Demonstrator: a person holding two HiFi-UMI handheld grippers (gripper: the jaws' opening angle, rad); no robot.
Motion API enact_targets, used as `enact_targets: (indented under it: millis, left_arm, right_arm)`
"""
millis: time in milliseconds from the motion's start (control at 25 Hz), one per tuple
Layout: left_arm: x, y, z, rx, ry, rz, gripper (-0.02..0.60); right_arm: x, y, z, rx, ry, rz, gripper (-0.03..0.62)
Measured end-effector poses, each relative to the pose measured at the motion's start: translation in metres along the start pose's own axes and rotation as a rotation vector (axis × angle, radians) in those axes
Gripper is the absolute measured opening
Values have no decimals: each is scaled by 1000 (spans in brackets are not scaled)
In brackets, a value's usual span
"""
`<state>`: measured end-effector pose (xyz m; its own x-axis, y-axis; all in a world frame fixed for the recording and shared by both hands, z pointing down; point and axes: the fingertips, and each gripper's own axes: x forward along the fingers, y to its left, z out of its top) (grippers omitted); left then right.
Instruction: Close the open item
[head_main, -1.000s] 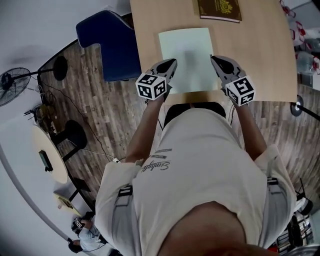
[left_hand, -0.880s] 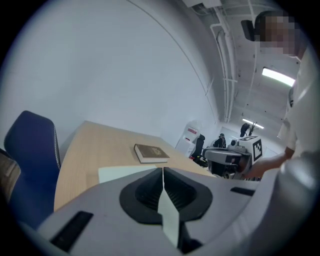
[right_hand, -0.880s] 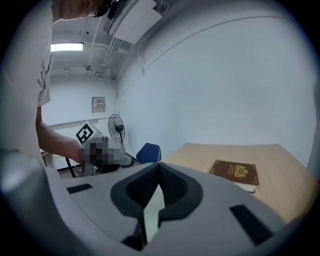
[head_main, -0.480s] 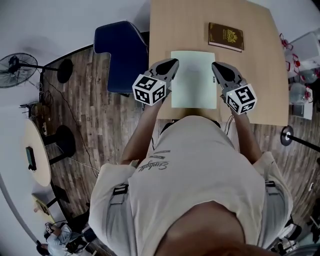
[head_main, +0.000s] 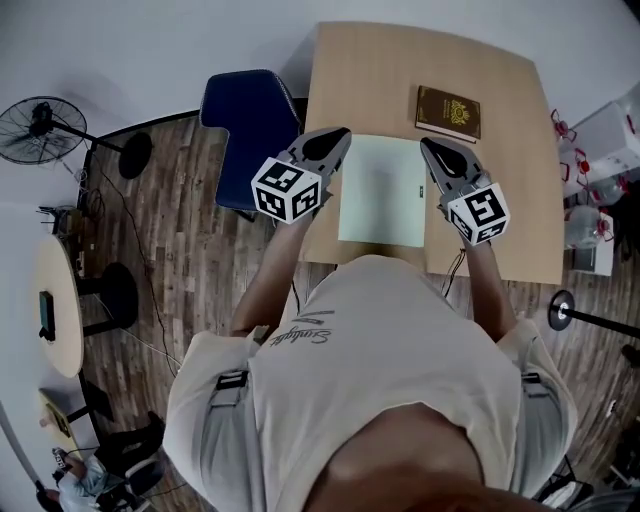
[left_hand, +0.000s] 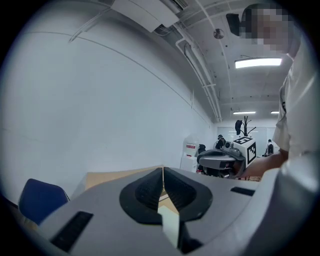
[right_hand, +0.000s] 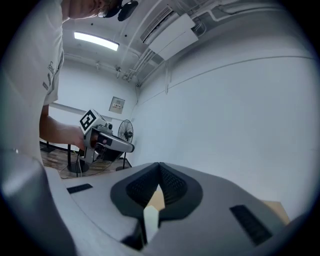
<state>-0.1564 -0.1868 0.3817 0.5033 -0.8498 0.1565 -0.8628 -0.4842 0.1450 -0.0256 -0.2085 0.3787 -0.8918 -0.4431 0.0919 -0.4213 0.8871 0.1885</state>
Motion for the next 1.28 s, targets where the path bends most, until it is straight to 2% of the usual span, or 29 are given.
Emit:
enact_targets:
  millis: [240,440,680,840,1280]
  left_arm:
    - [-3,4,32,48,-40,22,16]
    - [-6,9,56,105,-54,29,17]
    - [-6,13,78,108,-94,5,17]
    - [-9,20,86,117,-121,19,17]
    - [7,33,78,121,-127,21,17]
  right_arm:
    - [1,-11,34,-37,-59,-7,-5]
    - [-1,-24,60,14,-131,-32,-5]
    - [2,-41,64,20,-111,-72,-5]
    - [1,-45,65,20,-95,-81,-5]
    - [0,-55,62,24,-79,-126,-5]
